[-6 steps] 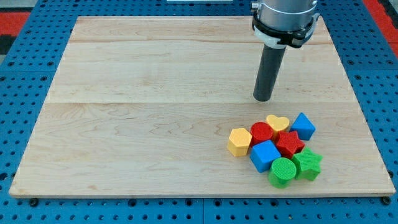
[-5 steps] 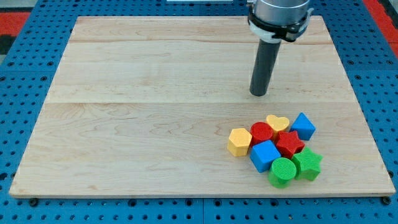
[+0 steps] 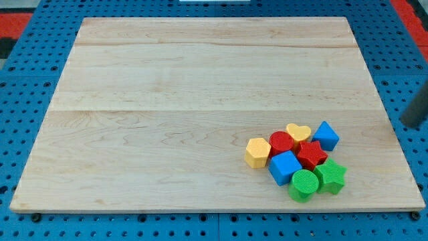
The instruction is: Move your arm at the bottom of the green star
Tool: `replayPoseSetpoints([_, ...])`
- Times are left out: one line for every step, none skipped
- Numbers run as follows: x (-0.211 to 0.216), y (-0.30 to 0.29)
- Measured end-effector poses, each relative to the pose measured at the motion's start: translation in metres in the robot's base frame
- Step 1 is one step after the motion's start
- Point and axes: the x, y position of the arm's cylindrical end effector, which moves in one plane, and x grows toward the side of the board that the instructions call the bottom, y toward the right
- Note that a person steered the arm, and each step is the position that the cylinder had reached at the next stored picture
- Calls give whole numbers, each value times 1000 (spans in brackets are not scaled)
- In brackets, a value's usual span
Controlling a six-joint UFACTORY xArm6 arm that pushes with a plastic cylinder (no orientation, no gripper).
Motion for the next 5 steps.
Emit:
replayPoseSetpoints([73,0])
replayPoseSetpoints([113,-33])
replayPoseSetpoints([112,-83])
replayPoseSetpoints([111,-152])
replayPoseSetpoints([84,-160])
